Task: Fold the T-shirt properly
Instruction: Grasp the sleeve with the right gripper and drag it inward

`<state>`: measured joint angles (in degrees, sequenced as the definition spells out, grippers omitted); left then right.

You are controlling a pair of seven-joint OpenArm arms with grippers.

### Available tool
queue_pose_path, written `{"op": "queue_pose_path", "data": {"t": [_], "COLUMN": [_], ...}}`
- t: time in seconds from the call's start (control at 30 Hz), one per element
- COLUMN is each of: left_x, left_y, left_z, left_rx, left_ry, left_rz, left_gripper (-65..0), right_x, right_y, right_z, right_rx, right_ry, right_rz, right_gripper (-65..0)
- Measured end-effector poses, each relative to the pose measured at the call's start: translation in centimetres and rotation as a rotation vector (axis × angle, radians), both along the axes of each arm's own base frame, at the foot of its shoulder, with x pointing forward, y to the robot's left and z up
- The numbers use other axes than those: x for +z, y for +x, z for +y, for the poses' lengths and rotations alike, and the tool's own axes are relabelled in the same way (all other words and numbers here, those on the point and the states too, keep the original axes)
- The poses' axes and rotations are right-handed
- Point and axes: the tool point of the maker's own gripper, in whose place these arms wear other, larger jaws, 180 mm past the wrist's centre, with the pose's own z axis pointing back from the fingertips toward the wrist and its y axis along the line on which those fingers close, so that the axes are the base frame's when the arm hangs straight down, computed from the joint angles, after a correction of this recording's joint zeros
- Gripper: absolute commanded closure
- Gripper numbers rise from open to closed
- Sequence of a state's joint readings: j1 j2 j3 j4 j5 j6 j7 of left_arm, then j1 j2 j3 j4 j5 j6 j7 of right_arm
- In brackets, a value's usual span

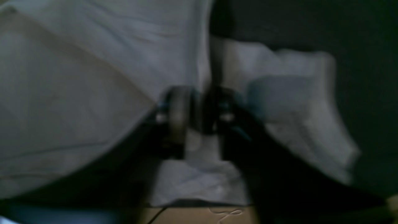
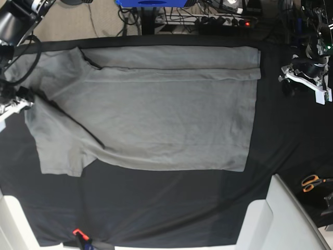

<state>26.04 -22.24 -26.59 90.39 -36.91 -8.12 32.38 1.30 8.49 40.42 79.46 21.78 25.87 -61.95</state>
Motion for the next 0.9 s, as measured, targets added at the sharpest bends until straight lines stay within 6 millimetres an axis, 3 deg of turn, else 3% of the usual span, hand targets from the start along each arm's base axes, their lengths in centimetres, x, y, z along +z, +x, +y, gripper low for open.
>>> {"op": "queue_pose_path", "data": {"t": [0.07,0.13,0.3,0.43,0.5,0.63,0.8,0.9], "left_x": [0.0,0.0,0.3,-0.3,-0.4,-0.3,-0.4,-0.4], "left_y": [0.0,0.0,1.0,0.5,0.3,0.4,0.2,0.2], "left_z": [0.0,0.0,0.3,0.4,0.3,0.5,0.5,0.4], "left_rx": [0.000,0.001,0.008,0.016,0.016,0.018,0.018,0.017], "left_ry": [-0.001,0.001,0.000,-0.005,-0.008,-0.004,-0.004,-0.006], "left_rz": [0.000,0.001,-0.022,-0.004,0.003,-0.005,0.001,0.002], "left_gripper": [-36.0,-36.0,-36.0,-36.0,-36.0,-36.0,-36.0,-36.0], "right_x": [1.6,3.2,5.0,3.7,1.6,-2.0,-2.0,-2.4], "right_y": [0.8,2.3,8.5,15.2,17.0,17.7,17.8,17.0], "right_z": [-0.5,-0.5,-0.5,0.7,1.6,2.1,-3.5,-4.4], "right_rx": [0.001,0.002,0.018,0.112,0.116,0.056,-0.163,-0.177], "right_ry": [-0.031,-0.059,-0.062,-0.089,-0.064,-0.008,-0.150,-0.171], "right_rz": [-0.052,-0.111,-0.260,-0.322,-0.314,-0.276,-0.289,-0.273], "right_gripper": [-41.0,-48.9,-49.5,-49.5,-49.5,-49.5,-49.7,-49.7]}}
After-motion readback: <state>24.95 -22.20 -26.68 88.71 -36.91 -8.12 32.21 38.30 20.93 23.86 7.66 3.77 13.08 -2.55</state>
